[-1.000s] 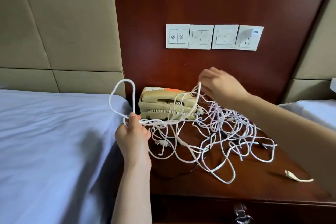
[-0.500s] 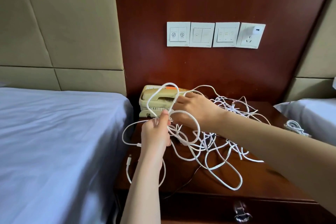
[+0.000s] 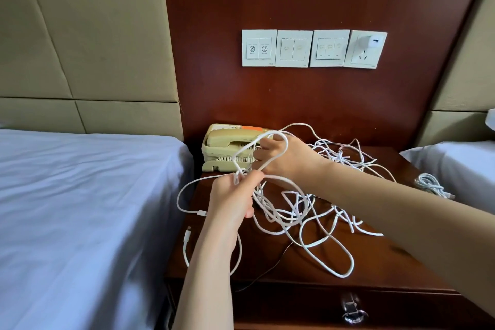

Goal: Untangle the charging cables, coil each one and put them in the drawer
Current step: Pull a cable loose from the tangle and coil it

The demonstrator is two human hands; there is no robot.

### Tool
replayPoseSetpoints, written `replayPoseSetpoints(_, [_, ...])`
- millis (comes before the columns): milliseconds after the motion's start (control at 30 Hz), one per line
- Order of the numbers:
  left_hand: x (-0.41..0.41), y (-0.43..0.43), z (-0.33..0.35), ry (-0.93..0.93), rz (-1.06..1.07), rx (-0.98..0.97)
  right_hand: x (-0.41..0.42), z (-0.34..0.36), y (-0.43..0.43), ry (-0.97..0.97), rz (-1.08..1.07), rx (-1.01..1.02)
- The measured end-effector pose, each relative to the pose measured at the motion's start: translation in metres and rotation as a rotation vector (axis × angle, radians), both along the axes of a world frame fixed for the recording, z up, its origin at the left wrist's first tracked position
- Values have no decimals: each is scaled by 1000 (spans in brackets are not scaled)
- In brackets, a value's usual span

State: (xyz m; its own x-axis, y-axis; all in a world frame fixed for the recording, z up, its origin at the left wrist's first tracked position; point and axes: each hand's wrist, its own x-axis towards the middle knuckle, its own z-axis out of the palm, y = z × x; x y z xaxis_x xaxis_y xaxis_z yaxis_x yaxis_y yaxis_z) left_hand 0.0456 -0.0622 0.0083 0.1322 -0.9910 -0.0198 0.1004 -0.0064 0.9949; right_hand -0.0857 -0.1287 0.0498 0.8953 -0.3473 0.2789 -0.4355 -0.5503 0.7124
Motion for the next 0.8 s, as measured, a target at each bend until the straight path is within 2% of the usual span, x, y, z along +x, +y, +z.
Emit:
replayPoseSetpoints(100, [-6,-2,-2,-37,49,25,-1,-6,-1,-49,7,98])
replayPoseSetpoints(167, [-7,-2,-2,-59,111,-29,-1,-5,-1,-78,-37,95])
replayPoseSetpoints(300, [-2,-3,-1,-19,181,-71,-14,6,-2,-300,37,198])
replayPoseSetpoints(467, [19,-5,0,304,216,-63,-61,24,-20,-387,-383,372])
replayPoseSetpoints(533, [28,-4,0,364,233,-66,-83,24,-28,-459,-500,451])
replayPoseSetpoints(667, [24,-1,0,335,187,-65,-96,16,-32,-505,-589,550])
replayPoseSetpoints(800, [9,6,11,379,27,-35,-86,9,-21,-577,-473,640])
